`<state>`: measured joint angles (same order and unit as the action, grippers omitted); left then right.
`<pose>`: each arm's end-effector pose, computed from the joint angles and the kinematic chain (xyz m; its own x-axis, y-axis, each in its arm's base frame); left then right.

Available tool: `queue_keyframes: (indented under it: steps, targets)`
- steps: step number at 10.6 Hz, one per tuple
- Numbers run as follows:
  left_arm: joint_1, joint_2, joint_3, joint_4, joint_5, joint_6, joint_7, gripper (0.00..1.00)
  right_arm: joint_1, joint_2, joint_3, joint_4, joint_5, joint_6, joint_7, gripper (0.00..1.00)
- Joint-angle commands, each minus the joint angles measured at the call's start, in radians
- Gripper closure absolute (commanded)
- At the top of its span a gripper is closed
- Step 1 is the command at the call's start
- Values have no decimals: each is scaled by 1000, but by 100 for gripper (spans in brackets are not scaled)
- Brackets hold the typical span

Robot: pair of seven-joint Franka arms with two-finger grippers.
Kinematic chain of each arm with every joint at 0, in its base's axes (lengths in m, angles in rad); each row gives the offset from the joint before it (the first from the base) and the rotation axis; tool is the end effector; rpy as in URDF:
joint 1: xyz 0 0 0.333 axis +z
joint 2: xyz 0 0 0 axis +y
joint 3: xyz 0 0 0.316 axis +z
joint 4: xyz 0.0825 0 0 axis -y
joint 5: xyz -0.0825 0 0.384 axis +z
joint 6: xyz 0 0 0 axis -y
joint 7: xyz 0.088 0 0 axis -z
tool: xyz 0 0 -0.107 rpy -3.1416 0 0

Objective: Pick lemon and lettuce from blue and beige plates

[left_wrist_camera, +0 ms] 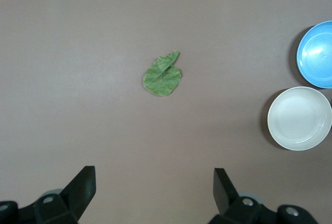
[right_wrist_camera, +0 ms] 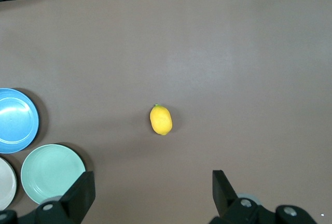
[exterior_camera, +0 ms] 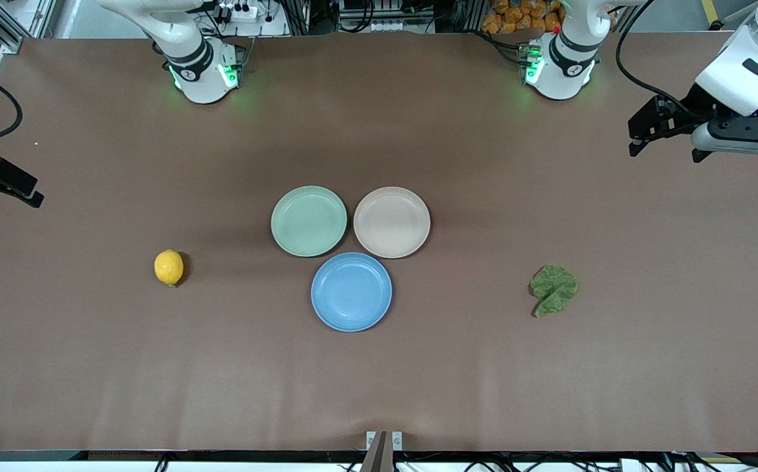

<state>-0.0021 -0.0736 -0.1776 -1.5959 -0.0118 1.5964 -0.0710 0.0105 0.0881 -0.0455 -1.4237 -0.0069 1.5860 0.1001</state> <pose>0.5251 -0.1006 0.6544 0.9915 -0.1082 0.0728 -0.1088 -0.9941 0.0040 0.5838 -0.0198 0.6454 0.9881 -0.1340 0.0749 -0.1346 -0.9909 0.0034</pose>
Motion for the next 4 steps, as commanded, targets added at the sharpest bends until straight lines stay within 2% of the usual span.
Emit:
queue_keyframes:
  steps: [1, 4]
  targets:
    - [2, 8, -3, 24, 18, -21, 20, 0, 16, -13, -13, -17, 2, 2, -2, 0]
    - [4, 8, -3, 24, 18, -21, 23, 0, 17, -13, -11, -20, 2, -6, -2, 0]
